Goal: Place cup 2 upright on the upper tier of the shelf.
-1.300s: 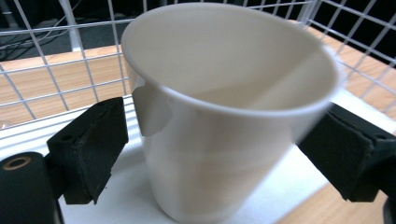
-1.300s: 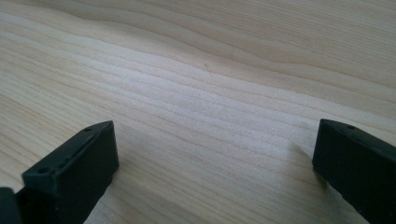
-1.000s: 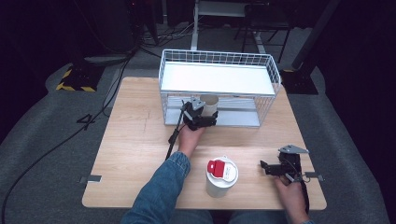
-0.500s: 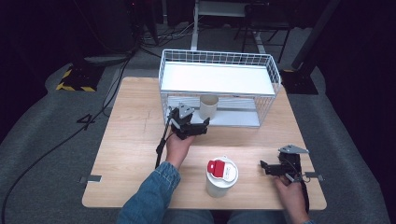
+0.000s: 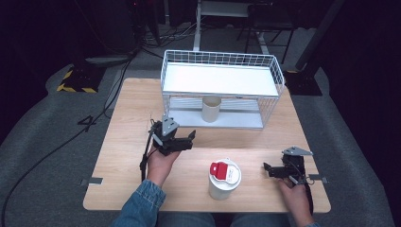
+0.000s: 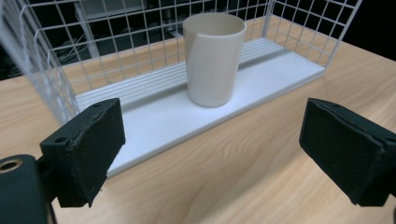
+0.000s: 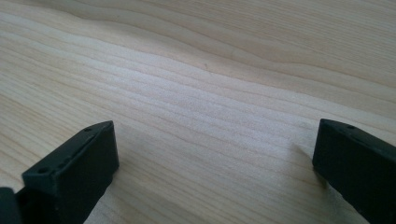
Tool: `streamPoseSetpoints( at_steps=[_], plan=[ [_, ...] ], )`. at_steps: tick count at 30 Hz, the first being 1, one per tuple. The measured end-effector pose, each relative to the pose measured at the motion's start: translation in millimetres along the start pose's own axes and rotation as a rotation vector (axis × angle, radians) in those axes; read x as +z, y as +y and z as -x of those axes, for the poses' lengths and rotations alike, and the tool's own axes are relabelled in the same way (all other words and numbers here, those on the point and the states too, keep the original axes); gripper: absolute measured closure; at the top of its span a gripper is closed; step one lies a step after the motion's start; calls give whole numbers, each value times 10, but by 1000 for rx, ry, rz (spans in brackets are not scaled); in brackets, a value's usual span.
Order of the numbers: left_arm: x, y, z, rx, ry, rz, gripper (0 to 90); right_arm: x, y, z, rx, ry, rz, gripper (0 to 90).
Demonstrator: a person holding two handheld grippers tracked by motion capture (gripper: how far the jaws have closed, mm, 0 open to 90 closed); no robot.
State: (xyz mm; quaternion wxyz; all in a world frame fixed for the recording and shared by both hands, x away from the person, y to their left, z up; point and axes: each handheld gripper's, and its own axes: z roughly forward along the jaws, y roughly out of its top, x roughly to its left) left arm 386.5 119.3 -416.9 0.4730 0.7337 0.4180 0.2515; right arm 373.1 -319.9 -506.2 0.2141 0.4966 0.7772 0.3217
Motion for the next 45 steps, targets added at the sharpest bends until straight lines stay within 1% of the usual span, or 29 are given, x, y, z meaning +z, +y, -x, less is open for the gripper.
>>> streamPoseSetpoints(
  at_steps=[1,2,5,7,8,9,11,12,13,14,15,19,22,23,24,25,26,29,32,37,39,42,43,45],
  plan=[
    [-26,-28,-1,-5,-2,-4,75,0,0,0,0,0,0,5],
    [-39,-54,-2,1,-9,-18,74,0,0,0,0,0,0,5],
    [-81,-139,2,39,-14,-86,74,0,1,0,0,0,0,5],
    [-115,-208,-4,33,-25,-96,74,0,1,1,0,1,0,5],
    [-131,-279,-9,19,-15,-97,74,-1,1,1,0,1,-1,5],
    [-131,-279,-9,19,-15,-97,74,-1,1,1,0,1,-1,5],
    [-122,-314,-16,25,-17,-146,74,0,1,2,-1,3,-2,2],
    [-135,-329,-18,25,-9,-155,74,-2,1,11,-6,12,-4,2],
    [-147,-338,-24,27,-7,-149,73,-5,-2,18,-13,20,-3,2],
    [-166,-357,-32,16,-5,-135,75,-6,-3,22,-16,23,-3,2],
    [-176,-374,-46,9,-13,-135,75,-6,-3,22,-16,23,-3,2],
    [-202,-460,-85,5,-8,-165,76,-6,-2,30,-23,31,-5,0],
    [-225,-504,-96,7,-3,-176,81,-5,0,36,-27,42,-7,0],
    [-231,-518,-102,2,-4,-179,84,-12,7,41,-35,45,-18,4],
    [-236,-531,-112,-3,-2,-179,85,-25,16,47,-48,55,-33,30],
    [-239,-546,-121,-10,-5,-182,86,-43,28,46,-56,64,-42,79],
    [-247,-563,-128,-14,-4,-187,88,-61,39,43,-66,72,-44,109],
    [-278,-633,-159,-18,9,-201,91,-114,68,30,-91,71,-25,111],
    [-329,-718,-210,-36,28,-214,92,-174,111,27,-99,82,0,110],
    [-402,-857,-286,-64,66,-234,96,-190,136,36,-102,88,15,111],
    [-407,-899,-307,-57,75,-246,98,-194,147,44,-100,91,19,110],
    [-404,-977,-353,-70,89,-263,105,-215,167,56,-99,98,37,111],
    [-403,-996,-363,-76,92,-265,109,-232,174,59,-93,109,46,110],
    [-405,-1017,-382,-75,95,-273,113,-251,180,52,-94,120,53,111]
  ],
)
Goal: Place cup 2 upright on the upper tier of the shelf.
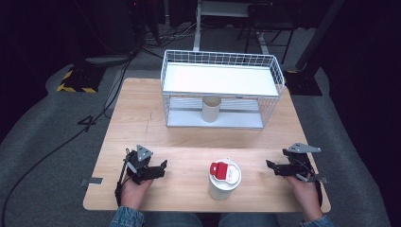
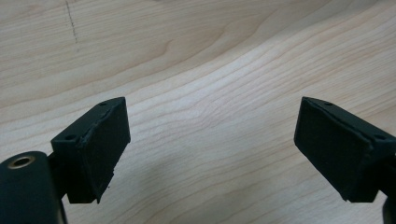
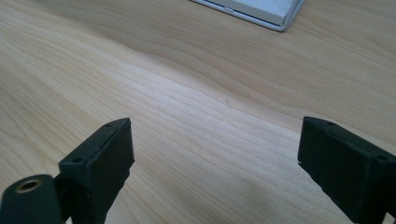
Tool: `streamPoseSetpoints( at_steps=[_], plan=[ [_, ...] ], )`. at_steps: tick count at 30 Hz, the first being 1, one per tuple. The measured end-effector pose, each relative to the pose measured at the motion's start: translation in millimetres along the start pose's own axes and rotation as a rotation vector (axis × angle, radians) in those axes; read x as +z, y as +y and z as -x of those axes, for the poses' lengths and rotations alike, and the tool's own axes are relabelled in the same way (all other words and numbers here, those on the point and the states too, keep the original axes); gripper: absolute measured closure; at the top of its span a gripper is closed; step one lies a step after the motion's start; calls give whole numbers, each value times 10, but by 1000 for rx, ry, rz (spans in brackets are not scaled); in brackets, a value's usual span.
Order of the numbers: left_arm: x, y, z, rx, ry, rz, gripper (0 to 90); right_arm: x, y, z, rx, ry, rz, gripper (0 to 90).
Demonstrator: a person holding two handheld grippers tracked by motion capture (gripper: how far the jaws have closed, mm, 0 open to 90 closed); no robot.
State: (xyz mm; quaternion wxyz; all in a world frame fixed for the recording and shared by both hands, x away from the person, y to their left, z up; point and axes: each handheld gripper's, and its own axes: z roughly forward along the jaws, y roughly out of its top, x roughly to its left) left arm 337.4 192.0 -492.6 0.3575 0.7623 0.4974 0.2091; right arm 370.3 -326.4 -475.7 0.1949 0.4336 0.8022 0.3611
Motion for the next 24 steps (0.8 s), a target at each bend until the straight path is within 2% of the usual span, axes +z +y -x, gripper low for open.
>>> streamPoseSetpoints(
  at_steps=[3,6,9,12,15,17,19,20,21,22,24],
  plan=[
    [13,-17,-20,-1,13,-24,119,-30,14,-25,-6,16,11,110],
    [44,-44,-47,16,25,-43,131,-61,28,-48,-11,29,21,111],
    [93,-69,-84,-2,23,-93,137,-122,50,-97,-23,45,34,111],
    [95,-69,-98,-5,26,-91,139,-155,59,-128,-29,59,43,111],
    [99,-69,-103,-10,22,-89,136,-211,79,-197,-45,103,51,111],
    [100,-68,-101,-5,20,-92,134,-228,87,-221,-47,111,52,111],
    [103,-68,-89,-12,26,-92,134,-283,119,-310,-68,151,63,110],
    [105,-64,-85,-6,26,-93,134,-283,119,-310,-68,151,63,110],
    [110,-62,-80,-6,27,-90,135,-316,144,-378,-90,181,66,103],
    [113,-59,-77,-14,31,-90,135,-316,144,-378,-90,181,66,103],
    [113,-58,-83,-24,37,-89,139,-342,166,-451,-114,215,65,94]
  ],
)
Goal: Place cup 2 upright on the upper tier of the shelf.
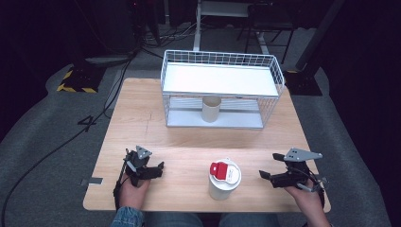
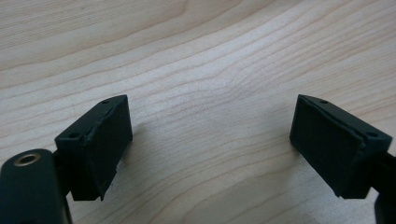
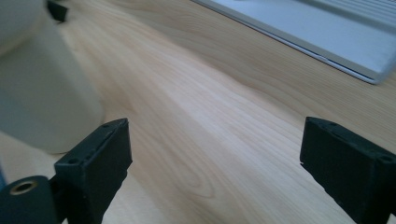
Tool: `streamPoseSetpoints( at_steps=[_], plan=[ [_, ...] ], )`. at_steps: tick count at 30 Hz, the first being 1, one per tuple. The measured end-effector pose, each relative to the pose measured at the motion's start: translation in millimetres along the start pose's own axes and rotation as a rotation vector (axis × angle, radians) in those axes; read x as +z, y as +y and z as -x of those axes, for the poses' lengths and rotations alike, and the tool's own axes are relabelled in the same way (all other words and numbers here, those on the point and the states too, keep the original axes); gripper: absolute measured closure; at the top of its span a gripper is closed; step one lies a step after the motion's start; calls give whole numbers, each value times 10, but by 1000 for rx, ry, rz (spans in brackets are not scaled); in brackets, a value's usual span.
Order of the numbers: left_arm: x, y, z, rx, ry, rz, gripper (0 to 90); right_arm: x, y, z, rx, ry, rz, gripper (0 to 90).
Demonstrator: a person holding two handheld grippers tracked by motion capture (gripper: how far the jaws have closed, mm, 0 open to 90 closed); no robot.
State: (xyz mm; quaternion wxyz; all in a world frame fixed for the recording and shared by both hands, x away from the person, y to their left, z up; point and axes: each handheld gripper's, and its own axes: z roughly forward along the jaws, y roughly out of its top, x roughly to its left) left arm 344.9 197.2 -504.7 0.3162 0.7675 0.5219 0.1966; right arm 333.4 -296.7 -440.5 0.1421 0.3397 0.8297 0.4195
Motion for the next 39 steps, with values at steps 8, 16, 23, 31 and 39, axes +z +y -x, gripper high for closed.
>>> streamPoseSetpoints(
  at_steps=[8,16,23,31,39],
  plan=[
    [0,-2,8,-8,8,0,141,116,14,-335,-80,202,23,26],
    [0,-2,8,-9,8,1,141,328,34,-661,-154,312,29,0],
    [0,-2,8,-8,8,0,141,475,45,-815,-143,326,63,0],
    [0,-2,8,-9,7,1,141,640,80,-936,-127,350,103,0],
    [0,-2,8,-9,7,1,141,749,91,-1011,-120,355,147,0]
  ],
)
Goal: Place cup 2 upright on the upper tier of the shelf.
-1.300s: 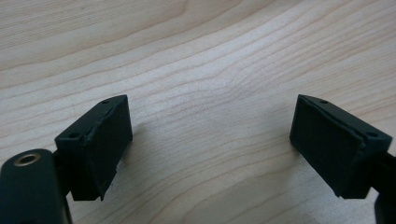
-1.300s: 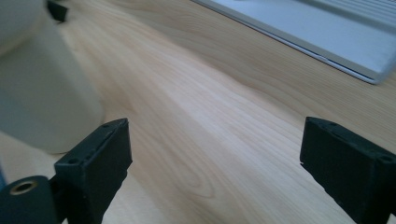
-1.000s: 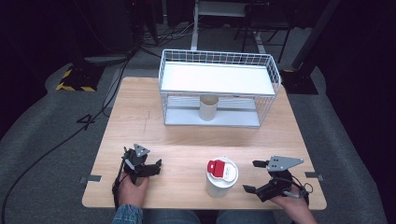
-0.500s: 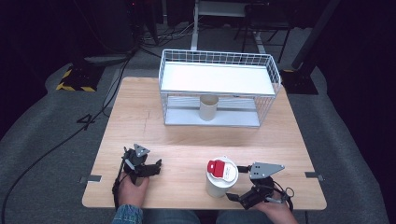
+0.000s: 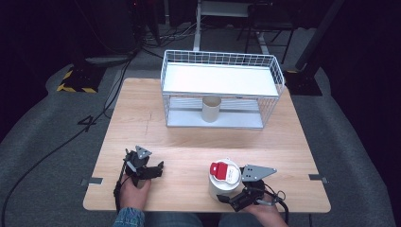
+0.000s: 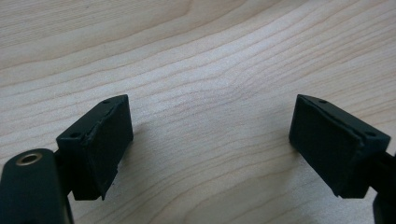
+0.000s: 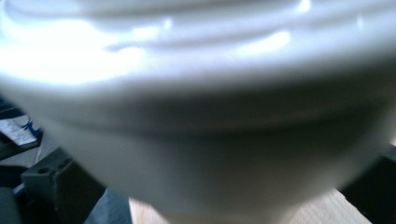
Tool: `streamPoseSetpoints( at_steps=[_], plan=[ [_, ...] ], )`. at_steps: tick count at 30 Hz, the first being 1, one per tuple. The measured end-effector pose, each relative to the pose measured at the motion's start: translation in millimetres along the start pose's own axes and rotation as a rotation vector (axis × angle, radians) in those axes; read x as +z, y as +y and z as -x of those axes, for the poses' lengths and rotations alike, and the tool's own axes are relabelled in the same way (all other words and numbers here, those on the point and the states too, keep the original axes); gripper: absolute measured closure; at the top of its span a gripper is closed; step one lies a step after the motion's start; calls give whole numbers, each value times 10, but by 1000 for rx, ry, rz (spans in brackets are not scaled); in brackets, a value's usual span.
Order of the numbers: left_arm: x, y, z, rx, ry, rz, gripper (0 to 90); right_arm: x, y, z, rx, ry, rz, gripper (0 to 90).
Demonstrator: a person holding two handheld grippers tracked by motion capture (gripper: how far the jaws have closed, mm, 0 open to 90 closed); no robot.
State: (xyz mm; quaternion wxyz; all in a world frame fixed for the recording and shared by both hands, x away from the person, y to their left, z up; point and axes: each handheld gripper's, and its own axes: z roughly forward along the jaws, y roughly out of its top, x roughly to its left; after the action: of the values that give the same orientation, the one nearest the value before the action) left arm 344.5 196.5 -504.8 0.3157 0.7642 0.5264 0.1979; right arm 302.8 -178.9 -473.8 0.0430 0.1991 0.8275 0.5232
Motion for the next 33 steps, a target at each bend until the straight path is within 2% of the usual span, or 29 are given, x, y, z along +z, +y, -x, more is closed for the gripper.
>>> streamPoseSetpoints(
  at_steps=[4,8,12,16,33],
  plan=[
    [0,0,0,0,0,0,141,40,1,-28,-14,-10,40,1],
    [0,0,-1,1,2,0,141,72,-13,-23,-9,-23,53,12],
    [0,0,0,0,0,0,141,84,-30,-26,-13,-18,62,61],
    [0,0,0,0,0,0,141,68,-42,-42,-42,-50,71,106],
    [0,0,0,0,0,0,141,54,-41,-71,-63,-71,82,119]
  ],
)
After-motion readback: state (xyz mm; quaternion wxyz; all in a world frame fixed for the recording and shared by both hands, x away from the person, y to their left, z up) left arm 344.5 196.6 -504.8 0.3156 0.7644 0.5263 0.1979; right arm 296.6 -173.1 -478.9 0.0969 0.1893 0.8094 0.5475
